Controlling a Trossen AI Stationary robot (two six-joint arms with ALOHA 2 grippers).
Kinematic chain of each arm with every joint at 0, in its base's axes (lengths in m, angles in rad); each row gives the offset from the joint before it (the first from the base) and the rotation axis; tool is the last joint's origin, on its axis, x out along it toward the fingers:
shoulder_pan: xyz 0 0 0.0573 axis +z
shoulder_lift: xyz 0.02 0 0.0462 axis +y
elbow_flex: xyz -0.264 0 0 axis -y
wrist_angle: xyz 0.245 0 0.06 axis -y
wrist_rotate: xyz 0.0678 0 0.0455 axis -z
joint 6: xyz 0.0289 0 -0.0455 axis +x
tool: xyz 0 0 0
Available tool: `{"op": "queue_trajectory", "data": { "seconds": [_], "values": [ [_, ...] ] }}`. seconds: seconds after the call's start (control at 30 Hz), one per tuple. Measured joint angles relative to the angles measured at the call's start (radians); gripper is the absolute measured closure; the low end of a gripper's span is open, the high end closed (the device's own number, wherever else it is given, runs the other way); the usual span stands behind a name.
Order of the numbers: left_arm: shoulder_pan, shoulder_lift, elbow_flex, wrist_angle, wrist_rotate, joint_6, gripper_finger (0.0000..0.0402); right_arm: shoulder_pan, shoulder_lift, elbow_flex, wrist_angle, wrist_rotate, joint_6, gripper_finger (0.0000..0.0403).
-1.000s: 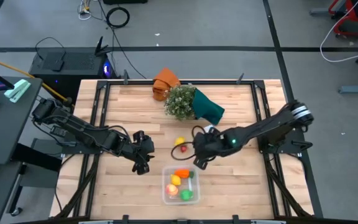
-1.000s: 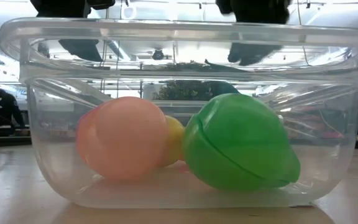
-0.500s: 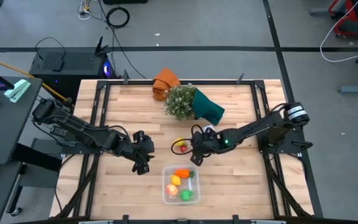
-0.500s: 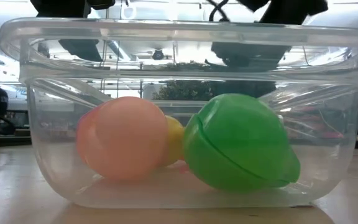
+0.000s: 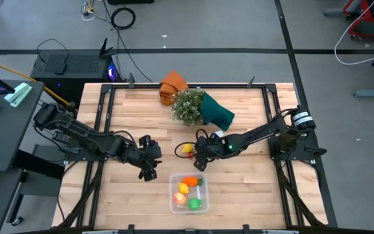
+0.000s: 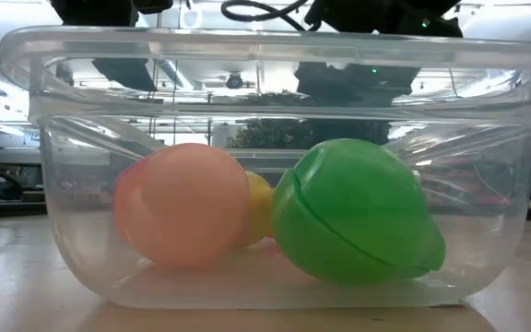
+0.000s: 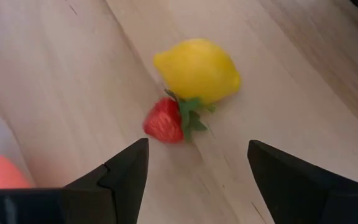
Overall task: Pick and placing Produce into tupperware
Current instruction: Put the strawberry into the transparent container
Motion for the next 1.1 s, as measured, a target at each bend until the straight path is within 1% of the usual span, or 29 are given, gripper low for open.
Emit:
{"op": "queue_trajectory", "data": {
  "seconds": [0.23, 0.43, 0.57, 0.63, 0.87, 0.97, 1.1],
  "values": [
    [0.001, 0.000, 0.000, -0.004, -0.005, 0.003, 0.0290, -0.009, 0.010, 0.000, 0.043, 0.005, -0.010, 0.0156],
    [0.002, 0.000, 0.000, -0.005, -0.007, 0.018, 0.0289, -0.020, 0.035, 0.000, 0.065, -0.032, 0.002, 0.0151],
    [0.002, 0.000, 0.000, -0.006, -0.007, 0.018, 0.0288, -0.028, 0.040, 0.001, 0.082, -0.036, 0.018, 0.0151],
    [0.002, 0.000, 0.000, -0.006, -0.007, 0.018, 0.0290, -0.034, 0.044, 0.000, 0.085, -0.057, 0.021, 0.0151],
    [0.002, 0.000, 0.000, -0.012, -0.007, 0.019, 0.0288, -0.040, 0.108, 0.049, 0.097, -0.088, 0.016, 0.0151],
    [0.002, 0.000, 0.000, -0.016, -0.007, 0.019, 0.0288, -0.039, 0.146, 0.074, 0.095, -0.117, 0.008, 0.0151],
    [0.002, 0.000, 0.000, -0.019, -0.007, 0.019, 0.0291, -0.039, 0.185, 0.105, 0.092, -0.120, 0.003, 0.0151]
  ]
}}
